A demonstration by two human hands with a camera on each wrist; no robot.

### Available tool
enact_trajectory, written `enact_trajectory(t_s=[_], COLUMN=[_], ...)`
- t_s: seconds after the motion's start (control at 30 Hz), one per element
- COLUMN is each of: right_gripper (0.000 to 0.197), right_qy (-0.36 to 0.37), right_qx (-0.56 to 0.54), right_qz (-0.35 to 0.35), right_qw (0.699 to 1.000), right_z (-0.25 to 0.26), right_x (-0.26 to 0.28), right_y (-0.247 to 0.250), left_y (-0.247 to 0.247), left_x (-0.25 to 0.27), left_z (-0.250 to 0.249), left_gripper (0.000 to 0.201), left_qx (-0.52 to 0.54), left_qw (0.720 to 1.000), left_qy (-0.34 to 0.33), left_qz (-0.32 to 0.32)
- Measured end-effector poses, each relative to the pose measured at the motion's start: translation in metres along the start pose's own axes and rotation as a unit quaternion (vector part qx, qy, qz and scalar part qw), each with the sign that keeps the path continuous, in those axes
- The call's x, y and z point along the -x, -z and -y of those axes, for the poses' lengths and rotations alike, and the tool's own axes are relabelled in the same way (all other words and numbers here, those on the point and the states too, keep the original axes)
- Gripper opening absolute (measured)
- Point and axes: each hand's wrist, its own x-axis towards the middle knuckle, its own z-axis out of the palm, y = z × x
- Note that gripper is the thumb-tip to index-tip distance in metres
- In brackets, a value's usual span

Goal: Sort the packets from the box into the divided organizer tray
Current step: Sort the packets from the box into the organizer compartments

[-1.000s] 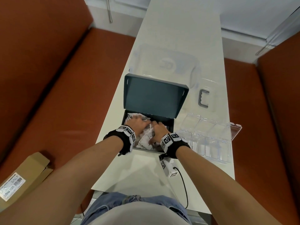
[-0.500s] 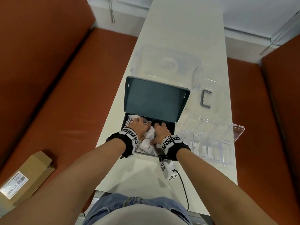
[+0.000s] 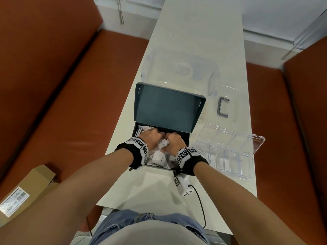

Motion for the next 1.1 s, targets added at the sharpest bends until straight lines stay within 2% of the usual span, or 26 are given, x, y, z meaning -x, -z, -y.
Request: enact_trajectory(t_s=[0.17, 0.37, 0.43, 0.53, 0.57, 0.67, 0.8, 0.87, 0.97, 1.03, 1.1], right_gripper=[0.037, 0.030, 0.030, 0.029, 0.030, 0.032, 0.025, 0.026, 0.024, 0.015, 0.007], right_qy=[-0.002, -0.012, -0.016, -0.014, -0.012, -0.013, -0.003, -0.004, 0.000, 0.011, 0.019], right_qx=[0.029, 0.008, -0.003, -0.017, -0.023, -0.029, -0.047, -0.071, -0.132, -0.175, -0.224], right_qz=[-0.005, -0.017, -0.018, -0.029, -0.033, -0.045, -0.059, -0.060, -0.075, -0.097, -0.104], right_qw=[1.000, 1.000, 1.000, 0.999, 0.999, 0.998, 0.997, 0.996, 0.988, 0.980, 0.969], right_z=[-0.003, -0.009, -0.010, -0.013, -0.014, -0.018, -0.020, -0.021, -0.022, -0.022, -0.021], right_x=[0.004, 0.010, 0.011, 0.012, 0.013, 0.016, 0.022, 0.027, 0.037, 0.046, 0.056], right_y=[0.004, 0.008, 0.010, 0.014, 0.016, 0.021, 0.032, 0.041, 0.061, 0.076, 0.090], left_y=[0.007, 0.024, 0.030, 0.039, 0.043, 0.048, 0.047, 0.047, 0.049, 0.050, 0.050], left_x=[0.005, 0.019, 0.024, 0.030, 0.031, 0.036, 0.041, 0.044, 0.051, 0.055, 0.056], left_z=[0.003, 0.016, 0.018, 0.017, 0.015, 0.015, 0.015, 0.015, 0.012, 0.010, 0.007], left_gripper=[0.040, 0.017, 0.022, 0.051, 0.052, 0.023, 0.018, 0.023, 0.045, 0.044, 0.031], left_qx=[0.043, 0.120, 0.177, 0.269, 0.289, 0.335, 0.384, 0.448, 0.591, 0.623, 0.636], left_qw=[0.999, 0.988, 0.978, 0.954, 0.947, 0.926, 0.901, 0.869, 0.785, 0.760, 0.746], left_qy=[0.017, 0.006, 0.010, 0.024, 0.032, 0.037, 0.088, 0.101, 0.070, 0.074, 0.093], left_qz=[-0.016, -0.094, -0.110, -0.130, -0.136, -0.172, -0.179, -0.181, -0.173, -0.171, -0.172])
